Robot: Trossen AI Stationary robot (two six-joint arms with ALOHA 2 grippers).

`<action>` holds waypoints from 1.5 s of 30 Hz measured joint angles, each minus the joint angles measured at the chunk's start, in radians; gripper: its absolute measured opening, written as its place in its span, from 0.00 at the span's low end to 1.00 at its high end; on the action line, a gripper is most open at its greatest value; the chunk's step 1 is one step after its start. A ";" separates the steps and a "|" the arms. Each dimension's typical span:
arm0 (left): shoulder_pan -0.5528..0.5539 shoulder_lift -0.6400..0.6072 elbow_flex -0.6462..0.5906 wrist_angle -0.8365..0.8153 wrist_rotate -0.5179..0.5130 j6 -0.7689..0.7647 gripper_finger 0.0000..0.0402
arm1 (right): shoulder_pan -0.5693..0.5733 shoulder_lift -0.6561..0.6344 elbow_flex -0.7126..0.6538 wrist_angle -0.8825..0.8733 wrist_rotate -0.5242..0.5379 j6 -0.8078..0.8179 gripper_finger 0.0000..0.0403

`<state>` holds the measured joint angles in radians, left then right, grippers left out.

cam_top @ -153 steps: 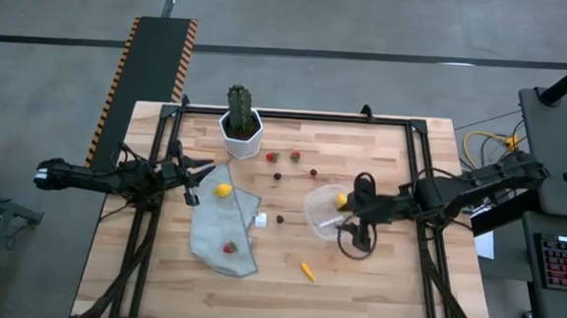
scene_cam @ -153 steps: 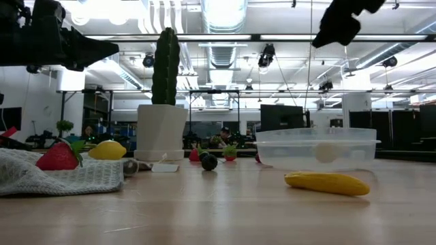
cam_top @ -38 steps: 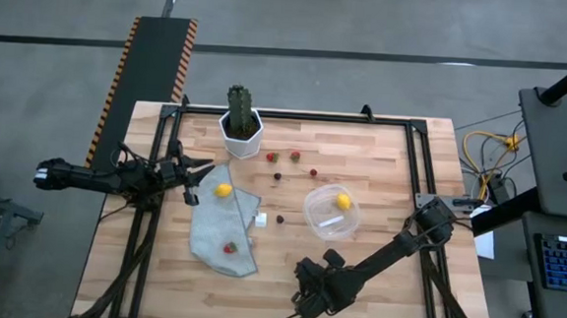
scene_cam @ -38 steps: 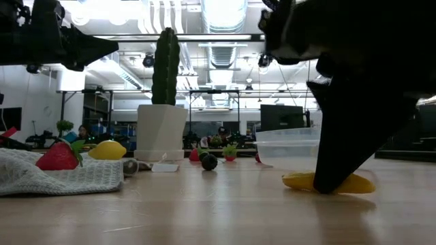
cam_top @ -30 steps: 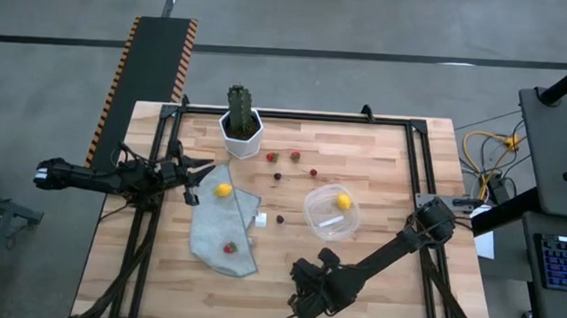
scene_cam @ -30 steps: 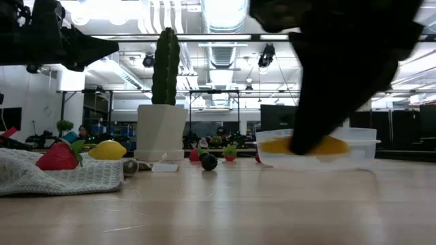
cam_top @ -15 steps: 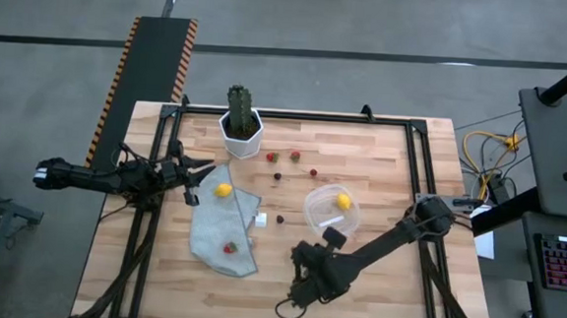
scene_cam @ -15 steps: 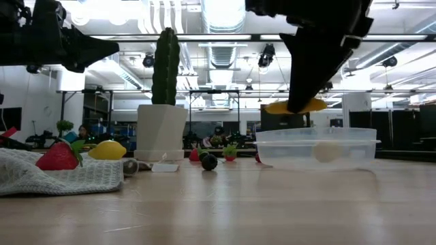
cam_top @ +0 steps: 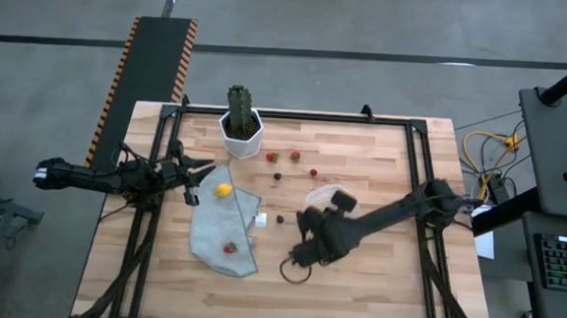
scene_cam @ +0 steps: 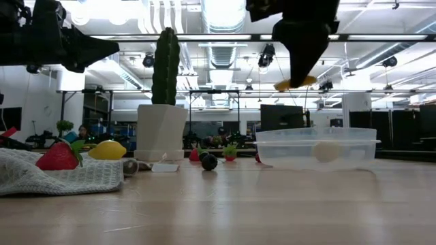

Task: Pick and placing Produce into tupperware
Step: Put the yellow corn into the transparent container

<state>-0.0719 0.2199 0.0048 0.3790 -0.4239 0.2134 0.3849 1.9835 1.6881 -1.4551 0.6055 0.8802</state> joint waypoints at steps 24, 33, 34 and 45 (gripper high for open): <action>0.000 -0.001 0.000 0.037 0.000 0.003 0.14 | -0.144 -0.592 -0.792 0.790 -0.135 -0.250 0.02; 0.000 -0.003 0.000 0.075 0.000 0.063 0.14 | -0.149 -0.564 -0.861 0.845 -0.230 -0.260 0.02; 0.000 -0.003 0.002 0.076 0.000 0.064 0.14 | -0.149 -0.561 -0.862 0.844 -0.238 -0.260 0.02; 0.000 -0.014 0.014 0.097 -0.001 0.141 0.14 | -0.155 -0.559 -0.881 0.844 -0.330 -0.272 0.02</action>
<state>-0.0719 0.2058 0.0188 0.4761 -0.4247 0.3541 0.2302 1.4242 0.8070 -0.6111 0.2753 0.6086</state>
